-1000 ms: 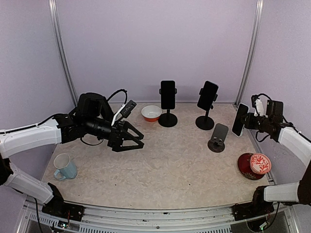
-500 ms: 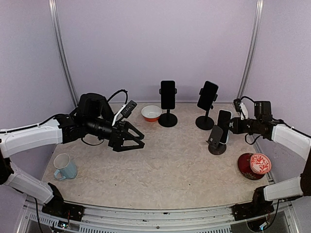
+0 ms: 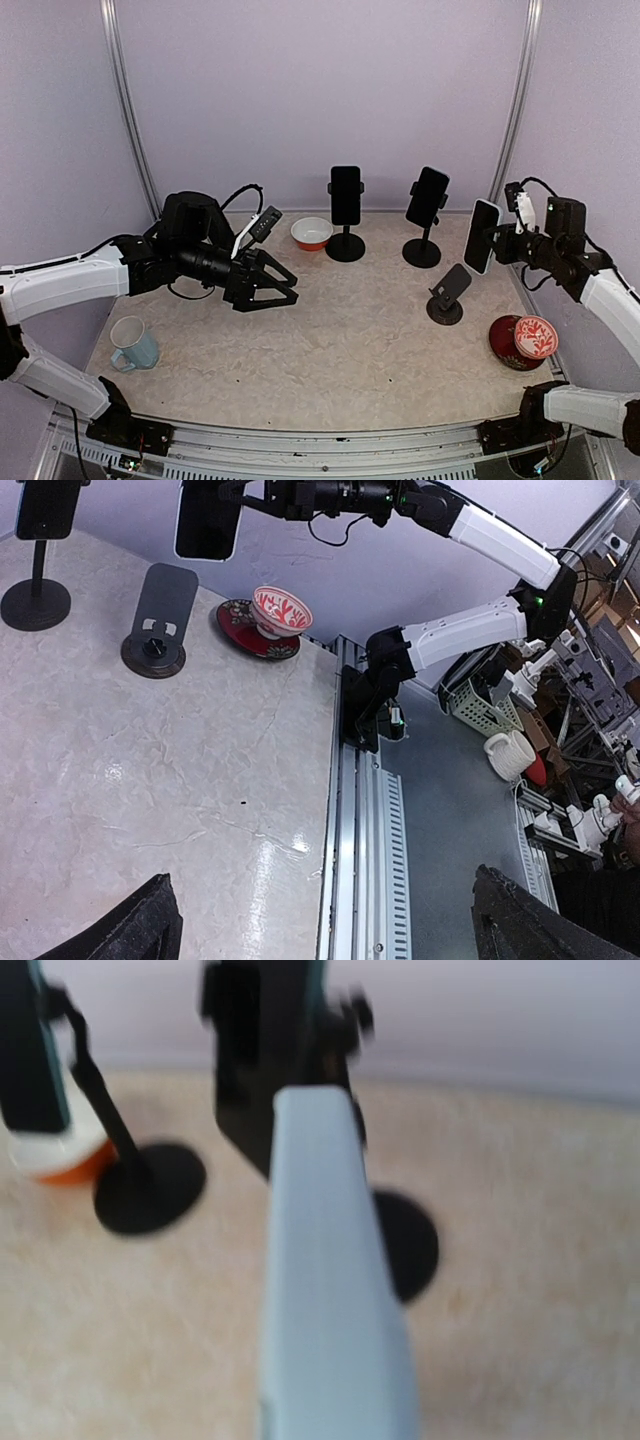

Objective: Place the phone on the phone stand
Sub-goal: Adjust the phone stand at the center of the board, then place the phone on the phone stand, then pick up the phone stand with the phone from the center of the board.

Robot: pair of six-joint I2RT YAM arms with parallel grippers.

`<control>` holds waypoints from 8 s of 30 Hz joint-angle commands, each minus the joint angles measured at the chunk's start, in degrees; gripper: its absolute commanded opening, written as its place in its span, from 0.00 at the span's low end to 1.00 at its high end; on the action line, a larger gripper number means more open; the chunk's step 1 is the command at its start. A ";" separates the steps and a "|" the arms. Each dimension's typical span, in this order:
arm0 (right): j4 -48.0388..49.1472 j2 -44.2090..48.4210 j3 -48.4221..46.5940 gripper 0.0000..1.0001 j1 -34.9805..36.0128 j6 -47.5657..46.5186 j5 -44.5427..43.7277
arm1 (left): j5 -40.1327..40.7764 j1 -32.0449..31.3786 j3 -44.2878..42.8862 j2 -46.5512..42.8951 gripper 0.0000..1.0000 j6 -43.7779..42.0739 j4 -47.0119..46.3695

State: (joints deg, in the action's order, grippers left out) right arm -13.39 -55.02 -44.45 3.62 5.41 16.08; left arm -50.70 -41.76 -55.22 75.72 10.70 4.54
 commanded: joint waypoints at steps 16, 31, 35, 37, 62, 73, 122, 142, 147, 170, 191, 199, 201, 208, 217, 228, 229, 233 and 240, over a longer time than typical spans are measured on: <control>37.30 -5.81 13.79 0.00 11.58 8.83 -1.49 | 0.92 -1.15 0.42 -1.38 0.99 0.95 -1.80; 56.11 -10.67 24.17 0.00 11.50 9.73 -8.39 | 0.66 -1.00 0.49 -0.01 0.99 0.47 -1.92; 56.09 -10.49 24.83 0.00 11.50 10.47 -10.65 | 0.39 -0.74 -0.31 0.86 0.99 -0.11 -0.95; 56.04 -9.82 25.45 0.00 11.55 10.94 -11.39 | 0.37 -0.69 -0.10 1.04 0.99 -0.08 -1.42; 48.44 -2.17 30.04 0.00 12.12 15.41 -8.93 | -1.76 0.27 -2.22 5.73 0.99 -0.55 -1.94; 54.95 -4.58 32.86 0.00 12.12 13.88 -12.90 | -1.71 -0.17 -2.43 5.85 0.99 -0.15 -2.51; 61.44 -9.01 32.82 0.01 12.38 14.14 -9.34 | 0.80 -1.44 -0.48 4.03 0.99 1.43 -3.05; 58.57 -7.63 32.49 0.45 12.38 14.68 -9.92 | 0.44 -0.96 0.59 3.44 0.99 1.01 -3.57; 54.44 -4.36 30.87 0.52 12.38 14.63 -8.95 | 0.41 -1.04 0.52 3.31 0.99 1.27 -3.99; 11.37 7.09 7.53 1.00 12.29 24.08 -13.50 | 1.27 -1.40 2.79 0.82 0.99 2.16 -5.30; 2.17 12.31 12.00 1.00 11.85 41.89 -13.33 | 5.12 -3.56 15.72 -6.14 0.99 6.43 -16.01; 10.04 11.57 21.37 0.96 13.43 44.34 -13.07 | 8.36 -4.83 20.78 -8.50 0.99 7.56 -19.58; 11.19 9.17 21.21 0.94 13.47 43.50 -14.12 | 10.22 -5.43 22.78 -10.51 0.99 9.39 -21.79; 20.24 1.92 23.45 0.82 13.55 42.38 -15.35 | 10.88 -5.96 26.83 -11.34 0.99 12.04 -26.04; 28.58 -7.75 23.51 0.78 14.71 40.54 -12.80 | 12.40 -6.23 27.18 -8.30 0.99 12.33 -29.51; 34.41 -14.53 21.71 0.74 16.67 38.97 -15.84 | 11.85 -6.49 27.06 -4.03 0.99 12.91 -32.39; 35.27 -14.89 21.74 0.73 16.80 39.05 -15.81 | 11.86 -6.49 26.84 -3.89 0.99 12.71 -32.21; 37.03 -14.94 22.49 0.69 18.00 39.79 -17.00 | 11.89 -6.49 26.90 -3.55 0.99 12.58 -32.80; 38.16 -12.05 25.93 0.66 22.87 43.16 -22.31 | 11.59 -6.49 27.21 -3.04 0.99 12.54 -33.14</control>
State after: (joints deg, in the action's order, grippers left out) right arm 22.94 -69.06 -21.26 23.27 46.35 -2.74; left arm -38.63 -47.79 -27.16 72.64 24.01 -26.63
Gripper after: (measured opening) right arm 0.662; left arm 0.986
